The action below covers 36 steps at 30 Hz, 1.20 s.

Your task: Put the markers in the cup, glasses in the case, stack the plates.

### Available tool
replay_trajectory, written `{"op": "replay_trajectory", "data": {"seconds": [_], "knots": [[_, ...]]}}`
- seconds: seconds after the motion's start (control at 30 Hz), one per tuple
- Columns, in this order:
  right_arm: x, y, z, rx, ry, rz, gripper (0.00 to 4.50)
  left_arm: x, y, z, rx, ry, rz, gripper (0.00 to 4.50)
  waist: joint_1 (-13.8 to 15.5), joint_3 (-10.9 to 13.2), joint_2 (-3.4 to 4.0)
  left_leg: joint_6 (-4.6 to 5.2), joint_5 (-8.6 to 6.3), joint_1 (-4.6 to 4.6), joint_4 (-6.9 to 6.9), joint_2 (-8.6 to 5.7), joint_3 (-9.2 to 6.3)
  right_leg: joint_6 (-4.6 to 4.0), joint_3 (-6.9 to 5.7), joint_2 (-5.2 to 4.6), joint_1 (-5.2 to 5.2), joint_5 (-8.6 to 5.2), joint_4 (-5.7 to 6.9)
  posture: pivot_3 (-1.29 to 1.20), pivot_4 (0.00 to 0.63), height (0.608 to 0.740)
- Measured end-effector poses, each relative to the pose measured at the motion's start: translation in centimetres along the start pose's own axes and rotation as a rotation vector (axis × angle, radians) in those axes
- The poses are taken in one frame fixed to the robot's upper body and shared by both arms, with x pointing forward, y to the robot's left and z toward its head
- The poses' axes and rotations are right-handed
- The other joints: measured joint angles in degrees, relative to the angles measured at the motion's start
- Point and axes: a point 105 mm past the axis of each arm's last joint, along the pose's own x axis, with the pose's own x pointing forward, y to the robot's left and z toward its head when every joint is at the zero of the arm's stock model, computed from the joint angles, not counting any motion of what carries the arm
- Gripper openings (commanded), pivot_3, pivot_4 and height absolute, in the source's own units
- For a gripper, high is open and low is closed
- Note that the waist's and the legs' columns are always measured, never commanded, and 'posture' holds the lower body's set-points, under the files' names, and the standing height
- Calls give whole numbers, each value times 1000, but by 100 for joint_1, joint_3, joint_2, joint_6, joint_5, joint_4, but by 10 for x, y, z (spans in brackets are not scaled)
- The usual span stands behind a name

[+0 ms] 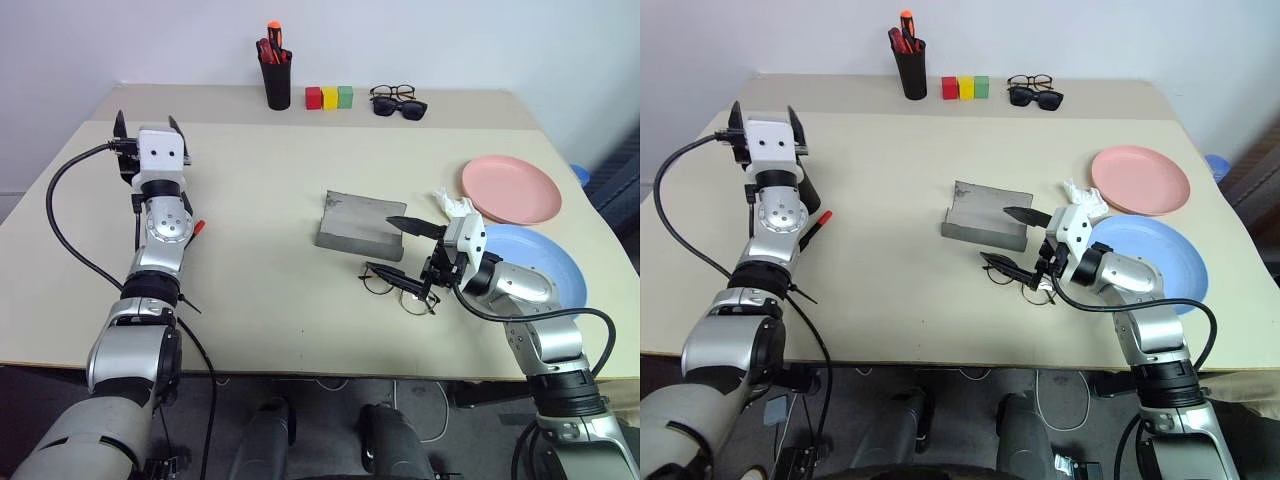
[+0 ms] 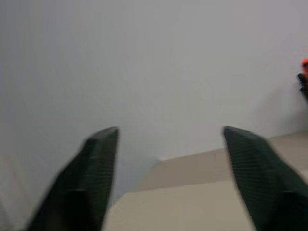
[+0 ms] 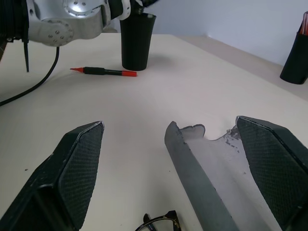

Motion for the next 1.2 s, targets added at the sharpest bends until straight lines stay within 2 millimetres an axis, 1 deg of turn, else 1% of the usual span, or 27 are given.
{"op": "replay_trajectory", "data": {"seconds": [0.13, 0.2, 0.23, 0.27, 0.3, 0.33, 0.37, 0.43, 0.47, 0.6, 0.67, 0.73, 0.83, 0.93, 1.03, 1.1, 1.2], "knots": [[0, -1, 0, -2, 0, -5, 4500, -12, -16, 12, -166, -26, -77, 3971, -3, 0, 0, -1, 0, 0, 2, 0, 0, -1, 1, -2, 0, 0, 2, 0, 150, 740], [0, -2, 1, -6, -1, -7, 4500, -24, -23, 19, -278, 17, -199, 3971, -37, 0, 0, -1, 0, 0, 0, 1, 1, -2, 4, -3, -2, 0, 6, 0, 150, 740], [0, -2, 2, -7, -2, -8, 4500, -33, -28, 22, -312, 42, -287, 3971, -67, 0, 1, -1, 0, 0, -1, 1, 0, -3, 5, -2, -4, -1, 10, 0, 150, 740], [0, -3, 2, -8, -1, -11, 4500, -40, -31, 24, -330, 63, -358, 3971, -84, 0, 1, -1, 0, 3, -2, 1, 0, -4, 5, -2, -5, -1, 13, 0, 150, 740], [0, -3, 2, -9, -2, -11, 4500, -53, -33, 23, -327, 109, -474, 3971, -140, 0, 1, -2, 1, 6, -4, 3, -1, -5, 5, 0, -6, -1, 17, 0, 150, 740], [-1, -3, 2, -10, 0, -15, 4500, -60, -33, 22, -318, 136, -525, 3971, -161, 0, 2, -2, 1, 12, -7, 5, 1, -6, 8, 0, -5, -2, 18, 0, 150, 740], [0, -4, 1, -9, 0, -18, 4500, -71, -31, 17, -289, 193, -615, 3971, -185, 0, 3, -3, 1, 19, -9, 8, 2, -10, 11, 4, -4, -4, 22, 0, 150, 740], [0, -4, 1, -6, 0, -18, 4500, -84, -24, 8, -225, 302, -746, 3971, -186, 0, 3, -3, 1, 25, -9, 22, 2, -39, 10, 15, -2, -20, 23, 0, 150, 740], [0, -3, 1, -4, -2, -13, 4500, -89, -19, 2, -180, 387, -819, 3971, -176, 0, 3, -4, 1, 26, -6, 34, 2, -45, 10, 24, 0, -21, 22, 0, 150, 740], [2, 0, 3, 12, -16, 28, 4500, -102, 5, -9, -132, 646, -930, 3971, -158, 1, 4, -5, 0, 28, -9, 43, 5, -66, 10, 28, 3, -32, 13, 0, 150, 740], [3, 1, 6, 15, -25, 48, 4500, -107, 16, -11, -126, 731, -950, 3971, -153, 1, 4, -5, -1, 27, -15, 44, 5, -66, 10, 28, -2, -32, 13, 0, 150, 740], [6, 2, 10, 6, -36, 69, 4500, -117, 31, -16, -98, 836, -983, 3971, -160, 2, 3, -5, -1, 27, -21, 49, 7, -68, 10, 31, -8, -32, 15, 0, 150, 740], [9, 1, 13, -2, -46, 85, 4500, -119, 47, -19, -75, 943, -975, 3971, -152, 3, 5, -5, 0, 31, -34, 57, 6, -77, 9, 40, -14, -37, 16, 0, 150, 740], [15, 2, 15, 1, -56, 97, 4500, -110, 52, -21, -95, 998, -932, 3971, -126, 4, 3, -5, 0, 30, -35, 60, 3, -78, 6, 45, -13, -39, 15, 0, 150, 740], [19, 3, 14, 7, -63, 106, 4500, -97, 49, -21, -111, 1030, -895, 3971, -127, 4, 2, -5, 0, 30, -36, 60, 5, -78, 7, 45, -12, -38, 14, 0, 150, 740], [19, 4, 14, 8, -61, 105, 4500, -90, 47, -25, -103, 1068, -867, 3971, -134, 4, 2, -5, 0, 30, -38, 59, 4, -76, 7, 46, -13, -37, 16, 0, 150, 740], [18, 3, 13, 7, -57, 101, 4500, -90, 42, -37, -89, 1142, -848, 3971, -144, 5, 2, -4, 1, 31, -41, 60, 4, -75, 7, 49, -15, -36, 19, 0, 150, 740]]}}
